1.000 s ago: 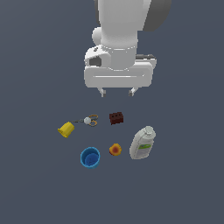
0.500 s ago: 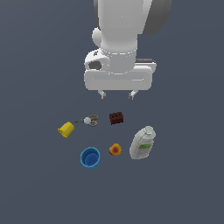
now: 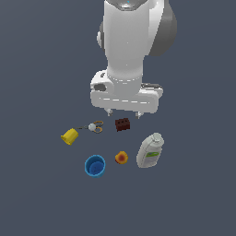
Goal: Pick up a designated object from a clutter of objects.
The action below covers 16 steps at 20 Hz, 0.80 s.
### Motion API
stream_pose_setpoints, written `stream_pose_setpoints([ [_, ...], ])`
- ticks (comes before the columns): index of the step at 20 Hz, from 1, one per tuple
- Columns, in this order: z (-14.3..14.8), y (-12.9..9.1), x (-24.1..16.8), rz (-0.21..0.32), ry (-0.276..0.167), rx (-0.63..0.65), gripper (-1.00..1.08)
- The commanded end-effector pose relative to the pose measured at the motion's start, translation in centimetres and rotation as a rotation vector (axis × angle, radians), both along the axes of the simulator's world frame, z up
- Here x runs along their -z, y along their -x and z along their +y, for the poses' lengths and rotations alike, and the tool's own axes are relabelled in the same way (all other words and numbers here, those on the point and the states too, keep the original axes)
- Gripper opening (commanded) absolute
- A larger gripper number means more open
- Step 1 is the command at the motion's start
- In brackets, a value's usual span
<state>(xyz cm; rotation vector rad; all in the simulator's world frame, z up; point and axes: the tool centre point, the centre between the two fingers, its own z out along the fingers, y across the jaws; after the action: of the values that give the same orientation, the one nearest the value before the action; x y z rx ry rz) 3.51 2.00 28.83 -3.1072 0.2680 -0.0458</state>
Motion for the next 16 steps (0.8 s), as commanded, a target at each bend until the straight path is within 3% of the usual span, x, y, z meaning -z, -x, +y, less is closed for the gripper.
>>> stream_pose_setpoints([
  [1,0.0,-0.8,1.6,0.004,-0.003,0.056,1.0],
  [16,0.0,-4.8,13.8,0.029,-0.003,0.449,1.0],
])
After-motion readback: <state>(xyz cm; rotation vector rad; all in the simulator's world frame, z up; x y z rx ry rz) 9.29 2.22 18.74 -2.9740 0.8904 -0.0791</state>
